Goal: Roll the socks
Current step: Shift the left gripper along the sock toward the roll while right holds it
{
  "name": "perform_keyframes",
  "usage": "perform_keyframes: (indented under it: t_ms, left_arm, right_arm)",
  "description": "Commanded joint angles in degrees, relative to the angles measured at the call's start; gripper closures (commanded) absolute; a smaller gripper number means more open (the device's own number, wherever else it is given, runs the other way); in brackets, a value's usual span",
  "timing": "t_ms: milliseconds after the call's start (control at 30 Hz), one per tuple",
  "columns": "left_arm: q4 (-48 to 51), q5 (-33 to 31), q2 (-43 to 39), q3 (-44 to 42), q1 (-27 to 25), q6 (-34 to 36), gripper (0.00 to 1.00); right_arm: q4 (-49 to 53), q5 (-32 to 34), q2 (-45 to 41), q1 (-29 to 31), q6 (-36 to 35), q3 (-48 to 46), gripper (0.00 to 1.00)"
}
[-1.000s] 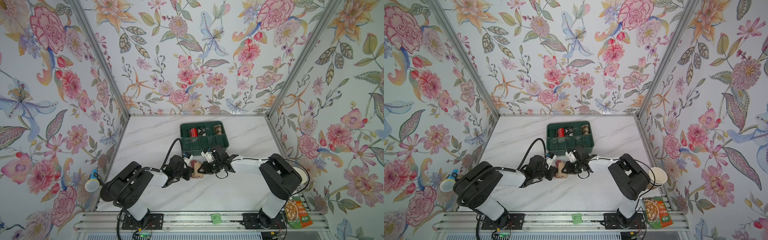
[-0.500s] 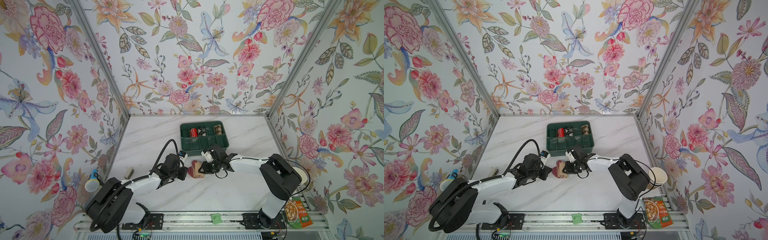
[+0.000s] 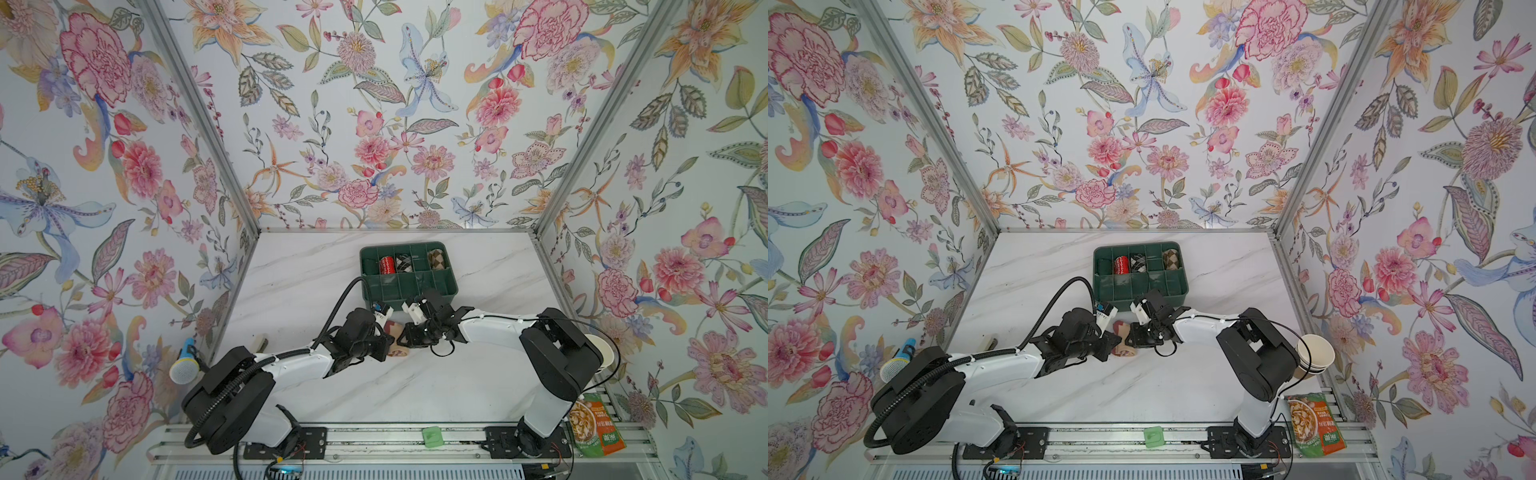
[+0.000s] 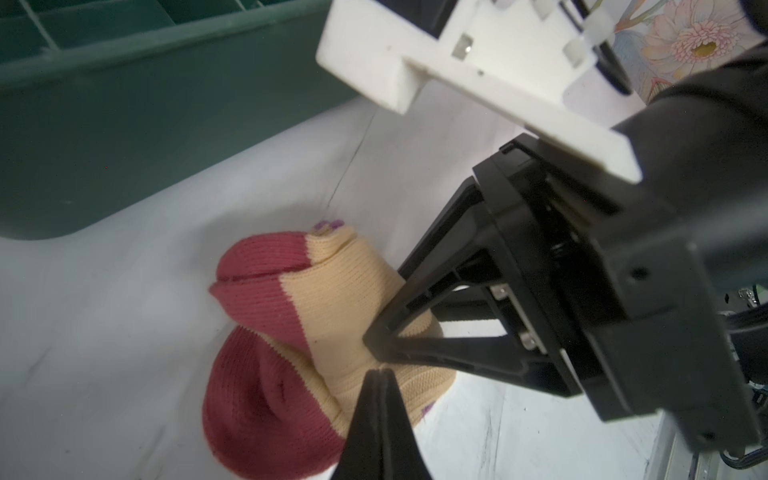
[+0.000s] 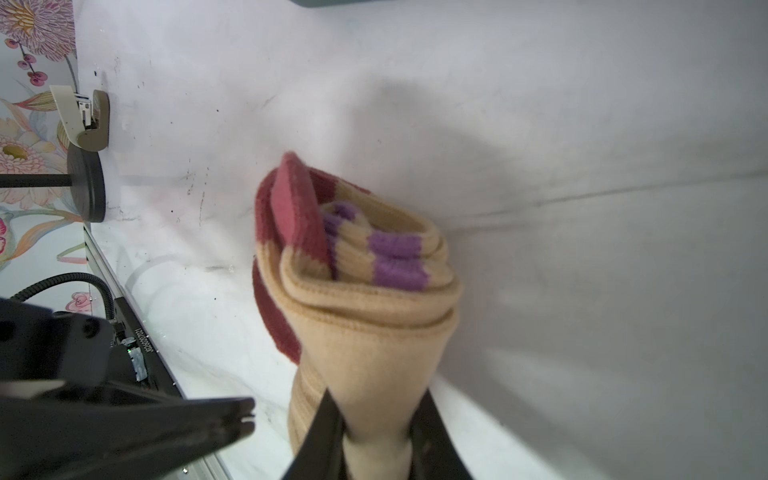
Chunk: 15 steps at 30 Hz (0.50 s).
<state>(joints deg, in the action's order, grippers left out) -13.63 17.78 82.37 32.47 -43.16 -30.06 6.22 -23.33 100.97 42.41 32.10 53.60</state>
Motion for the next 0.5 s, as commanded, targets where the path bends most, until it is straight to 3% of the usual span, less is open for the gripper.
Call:
perform_keyframes:
  t_ms: [0, 467]
  left_arm:
    - [-2.2, 0.9, 1.7, 1.3, -0.5, -1.0, 0.99]
    - [-4.4, 0.8, 6.7, 1.9, -0.9, -1.1, 1.0]
  right_arm:
    - [5.3, 4.3, 2.4, 0.3, -1.2, -0.6, 0.92]
    - [4.5, 3.7, 2.8, 0.7, -1.1, -0.5, 0.91]
